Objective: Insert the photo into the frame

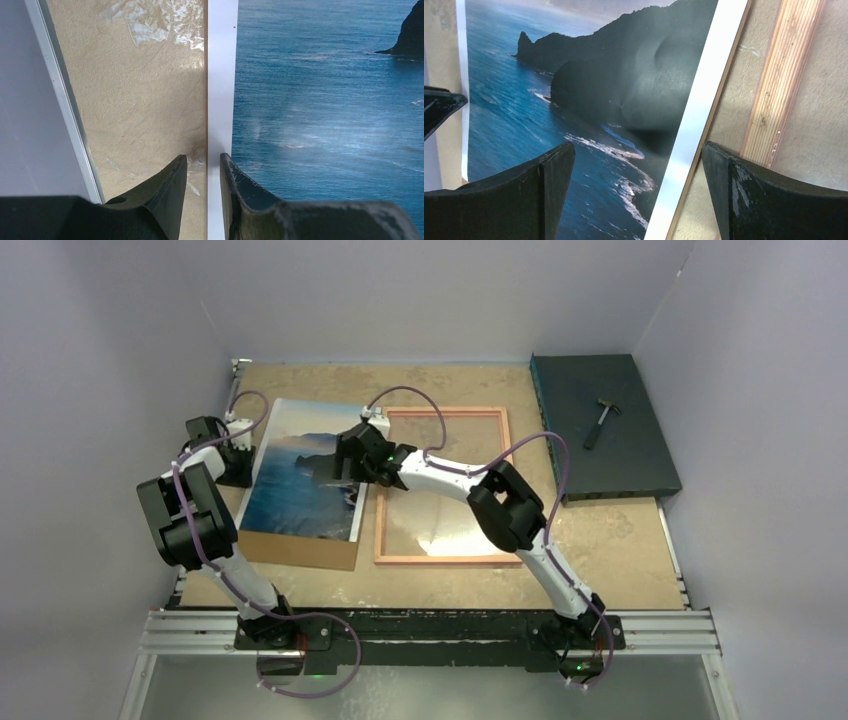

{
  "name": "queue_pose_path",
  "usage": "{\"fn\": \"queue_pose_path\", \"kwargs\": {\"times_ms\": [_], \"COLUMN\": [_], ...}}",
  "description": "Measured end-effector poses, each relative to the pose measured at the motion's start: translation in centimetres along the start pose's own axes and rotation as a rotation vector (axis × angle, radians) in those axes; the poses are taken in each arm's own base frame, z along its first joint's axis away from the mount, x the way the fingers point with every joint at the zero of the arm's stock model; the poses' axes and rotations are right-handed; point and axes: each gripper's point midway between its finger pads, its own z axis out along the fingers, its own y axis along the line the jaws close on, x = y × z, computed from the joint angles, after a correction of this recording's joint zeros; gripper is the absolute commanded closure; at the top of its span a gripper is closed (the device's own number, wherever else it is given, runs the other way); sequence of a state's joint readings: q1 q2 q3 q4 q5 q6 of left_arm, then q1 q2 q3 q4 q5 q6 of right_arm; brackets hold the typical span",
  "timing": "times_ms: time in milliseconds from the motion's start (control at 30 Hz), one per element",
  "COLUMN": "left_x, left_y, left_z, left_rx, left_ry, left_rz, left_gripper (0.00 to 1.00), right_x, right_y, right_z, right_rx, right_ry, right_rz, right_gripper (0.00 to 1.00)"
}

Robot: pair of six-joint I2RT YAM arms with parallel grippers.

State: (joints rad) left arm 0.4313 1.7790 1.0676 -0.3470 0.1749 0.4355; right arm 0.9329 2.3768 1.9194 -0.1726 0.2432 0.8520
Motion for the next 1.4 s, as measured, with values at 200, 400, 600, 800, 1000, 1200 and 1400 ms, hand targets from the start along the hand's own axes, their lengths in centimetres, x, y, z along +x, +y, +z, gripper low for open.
{"fn": "queue_pose_path", "kwargs": {"times_ms": [200,400,600,800,1000,1200,1400], "left_x": [0.1,0.1,0.3,0.5,1.5,0.7,-2.0], "left_y": [0.0,0.0,0.1,-0.1,-0.5,0.0,-0.3], "left_z": [-0.1,-0.1,-0.3,-0.5,-1.3,-3.0,-5.6], "left_rx": [-0.003,-0.003,-0.007,0.004,0.03,0.067,0.1], "left_ry": [-0.005,-0.006,0.002,0.022,0.067,0.078,0.003], "left_rz": [0.013,0.024,0.042,0.045,0.037,0.002,0.0], "left_gripper": [0.71,0.73,0.73,0.74,0.71,0.63,0.59], "right_x": [0.5,0.8,2.2,4.5,6.9,2.7,-5.6], "right_y": [0.2,0.4,0.8,3.6,4.0,4.7,7.0], "right_z": [-0.7,-0.9,-2.3,-3.9,-4.8,-5.0,-3.9], "right_rx": [-0.048,-0.087,-0.156,-0.264,-0.287,-0.256,-0.232], "right_ry": [0.013,0.015,0.066,0.139,0.22,0.143,-0.086], "right_rz": [-0.003,-0.023,-0.044,-0.073,-0.123,-0.185,-0.193], "right_gripper": [0.01,0.01,0.01,0.01,0.01,0.01,0.01]}}
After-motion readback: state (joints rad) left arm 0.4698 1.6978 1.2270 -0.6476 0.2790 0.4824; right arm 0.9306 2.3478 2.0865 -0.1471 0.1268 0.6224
